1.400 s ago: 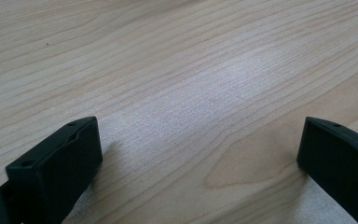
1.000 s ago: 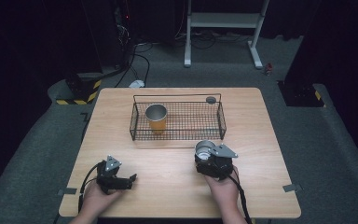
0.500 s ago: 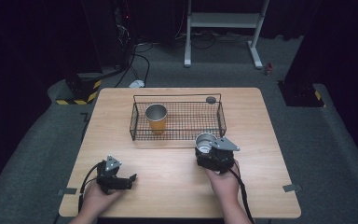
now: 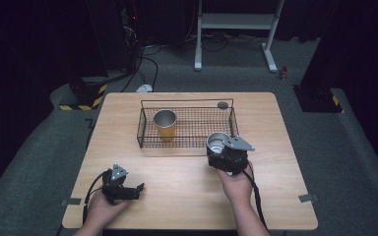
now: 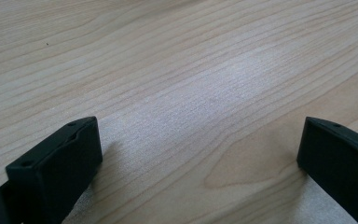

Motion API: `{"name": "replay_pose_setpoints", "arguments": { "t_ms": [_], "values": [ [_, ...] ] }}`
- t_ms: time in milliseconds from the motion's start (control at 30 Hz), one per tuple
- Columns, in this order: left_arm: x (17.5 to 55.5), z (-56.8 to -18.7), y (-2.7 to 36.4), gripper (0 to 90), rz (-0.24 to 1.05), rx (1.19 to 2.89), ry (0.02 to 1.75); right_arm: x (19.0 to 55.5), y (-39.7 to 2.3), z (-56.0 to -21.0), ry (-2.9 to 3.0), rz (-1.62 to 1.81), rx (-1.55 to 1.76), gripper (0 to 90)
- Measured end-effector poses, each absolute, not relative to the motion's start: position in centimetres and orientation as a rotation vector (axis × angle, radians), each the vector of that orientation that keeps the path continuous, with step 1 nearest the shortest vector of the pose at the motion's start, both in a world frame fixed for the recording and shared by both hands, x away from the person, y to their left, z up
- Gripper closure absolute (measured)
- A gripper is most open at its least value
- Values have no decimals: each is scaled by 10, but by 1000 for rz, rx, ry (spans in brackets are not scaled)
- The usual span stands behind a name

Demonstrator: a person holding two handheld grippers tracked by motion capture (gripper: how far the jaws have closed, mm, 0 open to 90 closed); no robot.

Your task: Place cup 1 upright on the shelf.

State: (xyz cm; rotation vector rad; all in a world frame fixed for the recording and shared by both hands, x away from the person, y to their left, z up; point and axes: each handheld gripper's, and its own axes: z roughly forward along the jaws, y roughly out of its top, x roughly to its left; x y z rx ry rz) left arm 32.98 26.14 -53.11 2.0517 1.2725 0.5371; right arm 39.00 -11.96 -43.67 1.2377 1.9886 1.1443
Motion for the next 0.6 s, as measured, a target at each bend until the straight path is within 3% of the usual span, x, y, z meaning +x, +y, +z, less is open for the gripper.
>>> {"name": "replay_pose_setpoints", "arguments": {
  "t_ms": [600],
  "values": [
    [330,-531,261,2,537,2052,1273,412,-109,-418,1958,1158,1224,185]
  ]
}}
